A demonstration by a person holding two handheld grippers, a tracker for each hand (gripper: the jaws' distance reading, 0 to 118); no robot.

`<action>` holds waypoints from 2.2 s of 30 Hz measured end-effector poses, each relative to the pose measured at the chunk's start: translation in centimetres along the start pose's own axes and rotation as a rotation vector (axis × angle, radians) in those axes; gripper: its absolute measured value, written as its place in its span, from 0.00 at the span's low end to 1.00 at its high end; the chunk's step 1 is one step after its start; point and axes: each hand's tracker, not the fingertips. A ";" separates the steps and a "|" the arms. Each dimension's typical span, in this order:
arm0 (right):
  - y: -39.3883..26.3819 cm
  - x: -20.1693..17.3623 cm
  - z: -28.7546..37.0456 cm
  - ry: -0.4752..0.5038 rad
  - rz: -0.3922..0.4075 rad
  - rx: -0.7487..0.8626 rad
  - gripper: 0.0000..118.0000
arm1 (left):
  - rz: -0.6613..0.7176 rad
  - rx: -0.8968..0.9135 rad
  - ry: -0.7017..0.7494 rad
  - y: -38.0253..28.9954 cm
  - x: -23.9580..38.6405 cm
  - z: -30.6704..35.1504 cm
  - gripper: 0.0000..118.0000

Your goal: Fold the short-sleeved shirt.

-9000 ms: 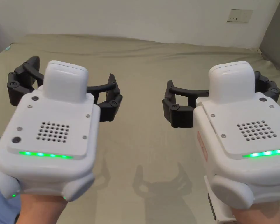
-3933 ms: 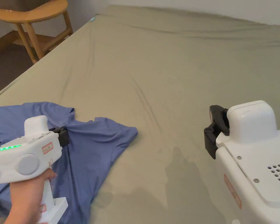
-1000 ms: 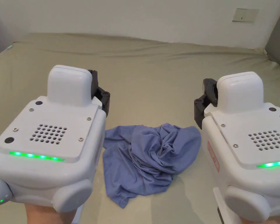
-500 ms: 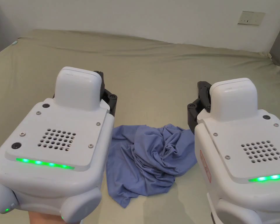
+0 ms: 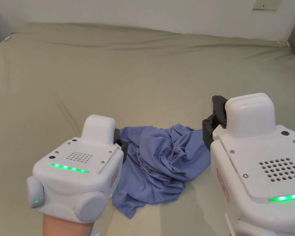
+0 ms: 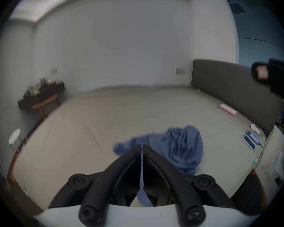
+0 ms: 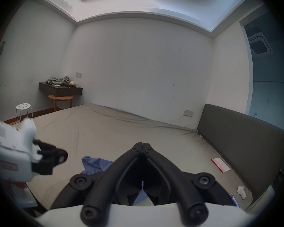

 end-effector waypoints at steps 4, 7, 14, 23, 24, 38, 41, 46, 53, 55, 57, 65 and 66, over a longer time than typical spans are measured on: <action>-1.4 1.0 -0.8 -0.010 -0.005 -0.044 0.00 | 0.063 -0.197 0.004 -3.5 -0.8 -5.1 0.02; -2.4 1.7 -1.4 -0.020 -0.009 -0.075 0.00 | 0.044 -0.332 0.012 -5.9 -0.6 -8.4 0.51; -4.5 3.0 -2.9 -0.043 -0.018 -0.141 0.00 | 0.109 -0.467 0.067 -9.1 -0.5 -14.3 0.96; -7.1 3.7 -4.8 -0.050 -0.016 -0.230 0.00 | 0.024 -0.482 0.101 -10.7 0.6 -16.4 0.96; -7.3 3.8 -5.1 -0.049 -0.015 -0.240 0.00 | 0.026 -0.483 0.099 -10.6 0.6 -16.4 0.95; -12.6 6.9 -20.3 0.145 -0.066 -0.620 0.24 | 0.047 -0.309 -0.002 -7.4 -0.3 -10.4 0.02; -16.1 7.0 -25.7 0.126 -0.047 -0.746 0.79 | 0.063 -0.303 -0.008 -7.3 -1.2 -9.5 0.02; -20.7 6.7 -31.4 0.087 -0.053 -0.851 0.96 | 0.072 -0.320 -0.008 -8.1 -1.7 -9.1 0.02; -22.2 5.3 -32.2 0.129 -0.017 -0.857 0.95 | 0.049 -0.341 -0.009 -8.6 -1.9 -9.4 0.02; -22.1 5.7 -31.9 0.191 -0.090 -0.866 0.84 | 0.039 -0.341 -0.006 -8.8 -1.9 -9.7 0.02; -21.3 6.2 -31.1 0.278 -0.185 -0.843 0.50 | 0.037 -0.344 -0.004 -8.8 -1.9 -9.8 0.02; -17.6 6.7 -26.8 0.199 -0.074 -0.743 0.09 | 0.105 -0.231 -0.010 -5.9 -3.8 -7.3 0.02; -16.7 7.5 -26.1 0.190 -0.106 -0.716 0.09 | 0.107 -0.211 -0.017 -5.3 -4.4 -6.8 0.02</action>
